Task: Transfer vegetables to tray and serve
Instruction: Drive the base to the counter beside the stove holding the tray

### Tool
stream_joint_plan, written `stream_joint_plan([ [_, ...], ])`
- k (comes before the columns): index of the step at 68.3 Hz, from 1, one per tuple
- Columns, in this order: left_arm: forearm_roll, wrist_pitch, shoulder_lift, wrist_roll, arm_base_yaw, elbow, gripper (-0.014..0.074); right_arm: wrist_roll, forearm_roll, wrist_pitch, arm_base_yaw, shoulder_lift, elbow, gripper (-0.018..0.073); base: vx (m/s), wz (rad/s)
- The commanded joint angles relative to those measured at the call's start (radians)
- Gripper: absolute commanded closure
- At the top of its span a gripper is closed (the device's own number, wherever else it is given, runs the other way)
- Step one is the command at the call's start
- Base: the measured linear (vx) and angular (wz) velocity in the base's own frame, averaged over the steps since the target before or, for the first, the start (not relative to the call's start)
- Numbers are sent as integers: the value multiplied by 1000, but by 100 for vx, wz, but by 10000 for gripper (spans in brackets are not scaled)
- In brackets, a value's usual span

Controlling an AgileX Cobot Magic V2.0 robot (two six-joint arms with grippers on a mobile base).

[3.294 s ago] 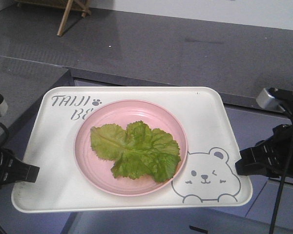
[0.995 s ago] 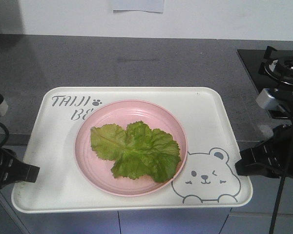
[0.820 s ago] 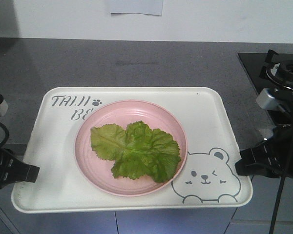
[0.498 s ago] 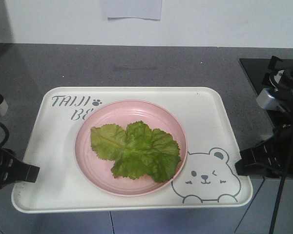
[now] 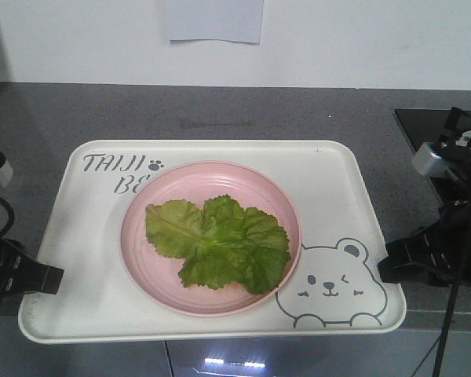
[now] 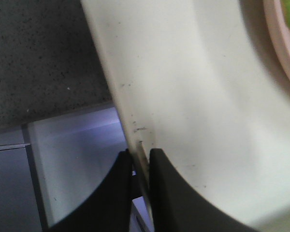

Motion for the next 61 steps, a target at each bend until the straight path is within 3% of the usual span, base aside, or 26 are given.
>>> stream_joint_plan([
  [1, -36, -82, -19, 19, -10, -29, 603, -52, 83, 32, 11, -28, -26, 561, 12, 2],
  [61, -36, -82, -19, 19, -10, -29, 603, -52, 83, 32, 11, -28, -26, 561, 10, 1],
])
